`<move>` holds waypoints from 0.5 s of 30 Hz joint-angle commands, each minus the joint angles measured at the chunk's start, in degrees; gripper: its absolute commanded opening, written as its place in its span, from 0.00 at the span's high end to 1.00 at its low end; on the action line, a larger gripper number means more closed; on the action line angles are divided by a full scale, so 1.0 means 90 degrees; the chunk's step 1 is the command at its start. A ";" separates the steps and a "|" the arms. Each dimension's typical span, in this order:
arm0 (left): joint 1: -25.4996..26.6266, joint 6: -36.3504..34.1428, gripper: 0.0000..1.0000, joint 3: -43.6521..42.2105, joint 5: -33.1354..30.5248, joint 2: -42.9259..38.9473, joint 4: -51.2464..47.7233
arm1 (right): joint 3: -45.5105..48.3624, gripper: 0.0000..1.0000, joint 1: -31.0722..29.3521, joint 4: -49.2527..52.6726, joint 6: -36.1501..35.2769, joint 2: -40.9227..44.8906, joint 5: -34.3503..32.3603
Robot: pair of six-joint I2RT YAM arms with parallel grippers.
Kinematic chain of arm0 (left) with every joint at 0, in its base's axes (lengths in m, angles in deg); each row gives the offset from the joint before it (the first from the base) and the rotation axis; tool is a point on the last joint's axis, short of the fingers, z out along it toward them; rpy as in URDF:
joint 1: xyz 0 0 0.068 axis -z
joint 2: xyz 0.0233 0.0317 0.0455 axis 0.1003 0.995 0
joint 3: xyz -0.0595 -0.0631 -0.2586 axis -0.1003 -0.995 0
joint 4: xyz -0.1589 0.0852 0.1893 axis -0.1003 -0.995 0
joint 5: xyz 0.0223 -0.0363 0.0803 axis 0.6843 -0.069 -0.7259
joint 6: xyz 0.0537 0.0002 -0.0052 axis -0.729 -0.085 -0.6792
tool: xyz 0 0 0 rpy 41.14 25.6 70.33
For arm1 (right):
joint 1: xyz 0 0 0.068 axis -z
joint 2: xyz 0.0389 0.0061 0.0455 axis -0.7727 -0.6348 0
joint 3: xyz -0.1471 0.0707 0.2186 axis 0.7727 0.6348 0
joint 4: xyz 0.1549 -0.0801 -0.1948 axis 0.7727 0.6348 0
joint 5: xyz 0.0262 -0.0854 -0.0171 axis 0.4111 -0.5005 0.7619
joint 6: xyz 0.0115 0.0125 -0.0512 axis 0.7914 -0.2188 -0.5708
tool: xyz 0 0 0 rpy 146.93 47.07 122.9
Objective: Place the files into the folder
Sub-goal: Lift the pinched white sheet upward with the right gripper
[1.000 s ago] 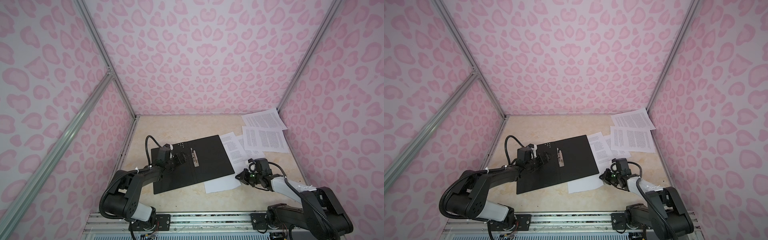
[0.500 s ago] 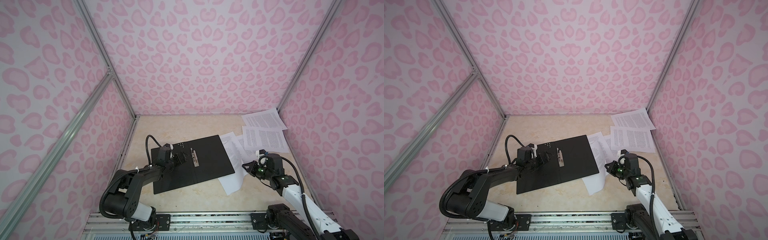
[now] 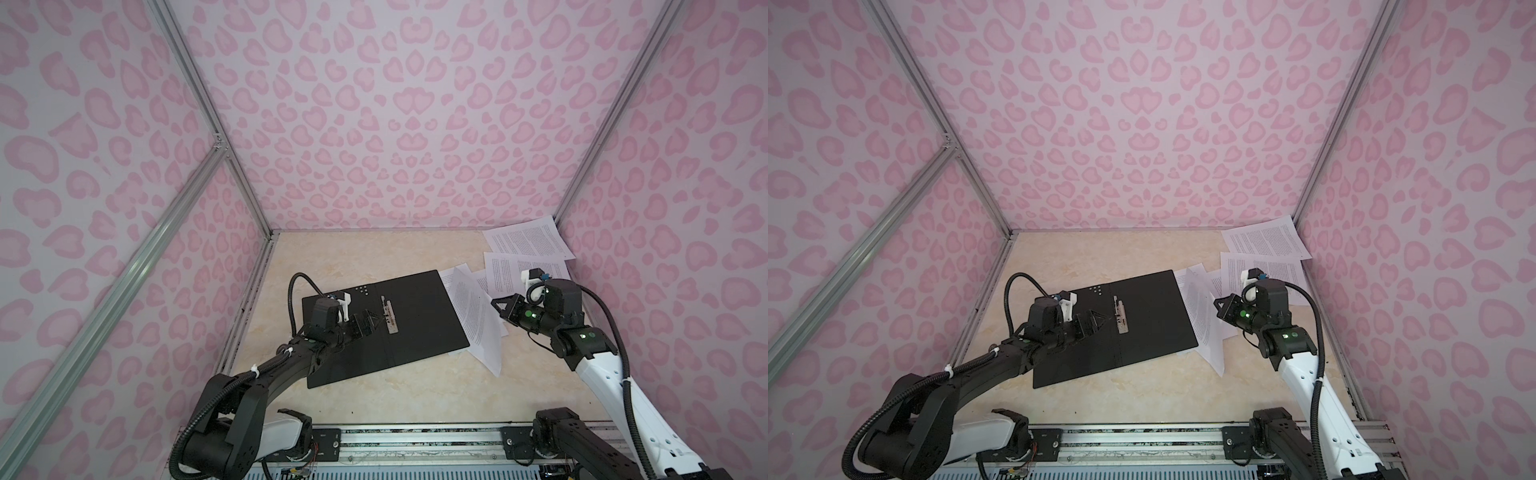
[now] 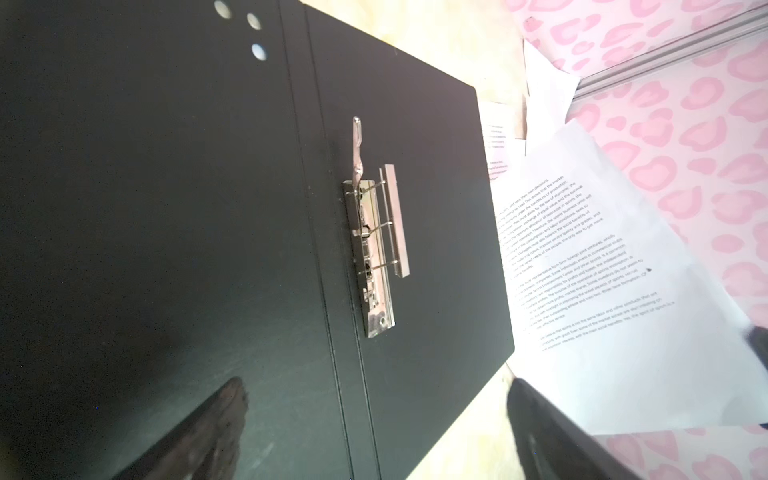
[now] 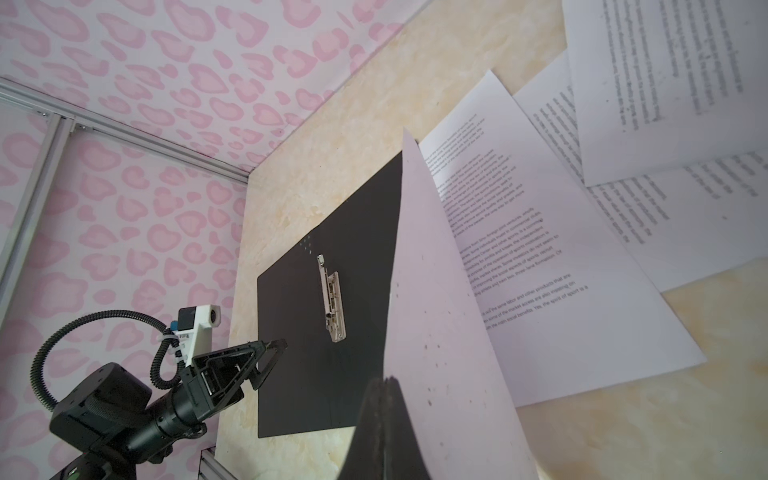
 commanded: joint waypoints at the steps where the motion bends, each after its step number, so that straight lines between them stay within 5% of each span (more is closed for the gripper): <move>1: 0.0001 -0.0081 0.01 -0.0067 0.0113 -0.0215 0.0223 | -0.0400 1.00 -0.0197 0.0089 -0.0137 -0.0191 -0.0050; 15: 0.0009 -0.0174 0.01 -0.0099 -0.0301 -0.0569 -0.0002 | -0.2191 1.00 -0.1089 -0.0076 -0.0021 -0.1605 -0.0437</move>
